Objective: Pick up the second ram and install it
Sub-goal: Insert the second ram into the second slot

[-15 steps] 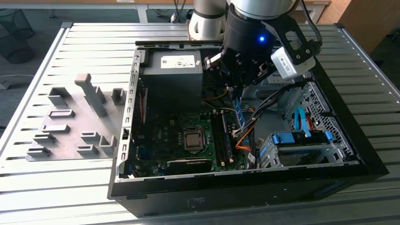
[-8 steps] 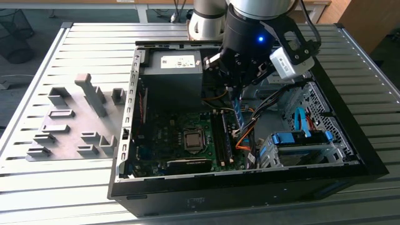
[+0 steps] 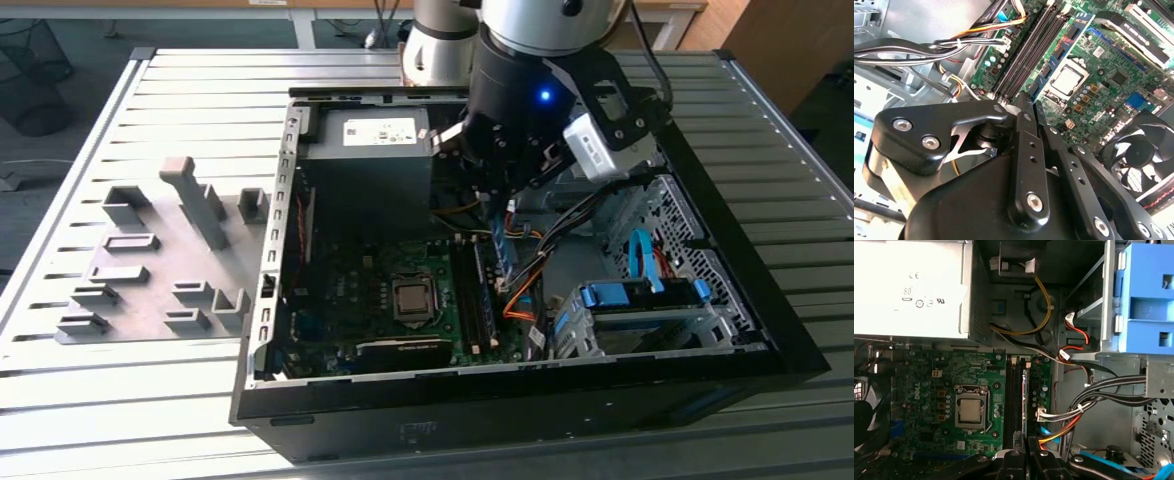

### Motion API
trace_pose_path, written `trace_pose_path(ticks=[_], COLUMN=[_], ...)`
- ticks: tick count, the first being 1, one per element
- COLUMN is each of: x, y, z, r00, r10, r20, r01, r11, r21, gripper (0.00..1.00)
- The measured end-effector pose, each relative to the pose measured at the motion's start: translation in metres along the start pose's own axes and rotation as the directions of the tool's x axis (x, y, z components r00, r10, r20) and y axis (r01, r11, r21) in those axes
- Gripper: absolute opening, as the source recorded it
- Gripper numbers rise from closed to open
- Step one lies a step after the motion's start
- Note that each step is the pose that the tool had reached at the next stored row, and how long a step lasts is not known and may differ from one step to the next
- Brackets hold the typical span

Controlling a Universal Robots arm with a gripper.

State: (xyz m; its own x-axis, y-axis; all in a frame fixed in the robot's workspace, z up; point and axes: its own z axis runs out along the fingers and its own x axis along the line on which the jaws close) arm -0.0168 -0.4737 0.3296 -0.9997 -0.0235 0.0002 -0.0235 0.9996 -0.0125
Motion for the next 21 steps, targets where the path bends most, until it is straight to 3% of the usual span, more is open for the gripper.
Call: trace_pose_path(ticks=[9, 13, 21], x=[0.0084, 0.0093, 0.0094], y=[0.0003, 0.0004, 0.0005], z=[0.0100, 0.0157, 0.0194], r00=[0.9999, 0.9995, 0.9997], r10=[0.014, 0.031, 0.024], r20=[-0.0012, -0.0016, -0.0016], r01=[-0.014, -0.031, -0.024], r11=[0.9999, 0.9995, 0.9997], r21=[0.0001, 0.0000, -0.0009], gripper=[0.14, 0.14, 0.14])
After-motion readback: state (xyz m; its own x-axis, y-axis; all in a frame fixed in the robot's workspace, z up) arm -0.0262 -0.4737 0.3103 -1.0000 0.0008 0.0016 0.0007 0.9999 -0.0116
